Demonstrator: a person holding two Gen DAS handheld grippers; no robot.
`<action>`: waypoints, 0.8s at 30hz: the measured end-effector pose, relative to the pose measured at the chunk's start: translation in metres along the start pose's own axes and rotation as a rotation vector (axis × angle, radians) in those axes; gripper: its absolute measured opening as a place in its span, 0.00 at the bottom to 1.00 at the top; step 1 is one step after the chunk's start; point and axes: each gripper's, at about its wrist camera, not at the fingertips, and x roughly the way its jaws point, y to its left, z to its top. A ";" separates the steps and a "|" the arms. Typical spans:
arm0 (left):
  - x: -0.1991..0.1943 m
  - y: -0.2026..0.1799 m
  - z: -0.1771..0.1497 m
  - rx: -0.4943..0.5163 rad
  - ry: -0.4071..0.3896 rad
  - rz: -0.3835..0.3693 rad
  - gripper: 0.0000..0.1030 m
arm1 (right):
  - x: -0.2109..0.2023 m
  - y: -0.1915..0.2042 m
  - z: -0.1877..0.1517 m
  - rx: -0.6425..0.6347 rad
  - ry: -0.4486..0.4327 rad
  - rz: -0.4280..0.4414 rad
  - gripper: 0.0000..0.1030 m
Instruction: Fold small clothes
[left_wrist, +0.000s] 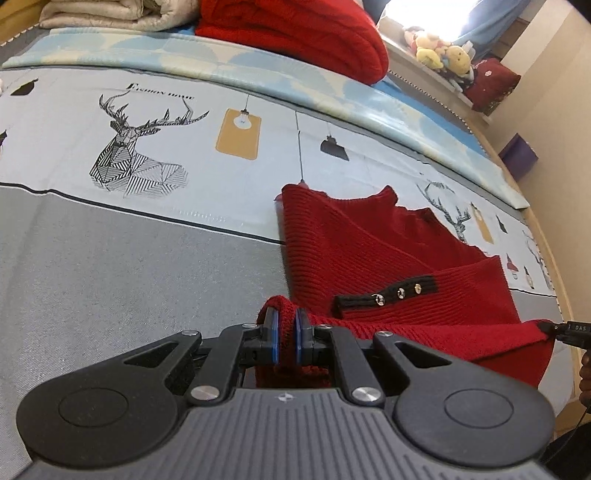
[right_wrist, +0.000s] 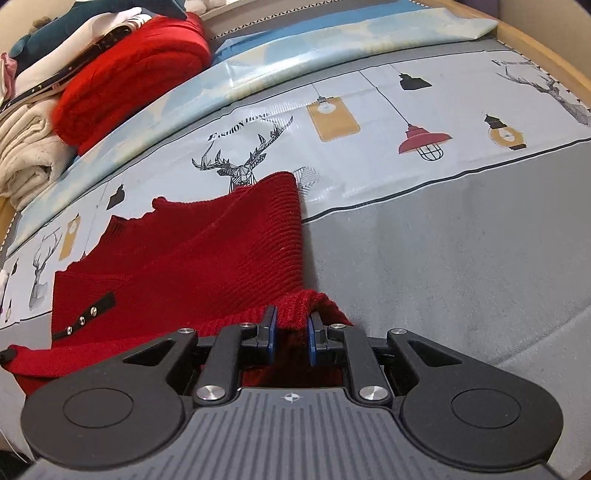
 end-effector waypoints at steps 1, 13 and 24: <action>0.002 0.000 0.000 -0.005 0.003 0.002 0.09 | 0.002 0.001 0.001 -0.005 0.000 -0.003 0.16; 0.002 0.004 0.008 -0.074 -0.044 0.043 0.21 | -0.007 -0.001 0.014 -0.002 -0.069 -0.032 0.25; -0.025 0.038 0.005 -0.163 -0.105 0.091 0.29 | -0.041 -0.027 0.007 -0.005 -0.191 -0.140 0.29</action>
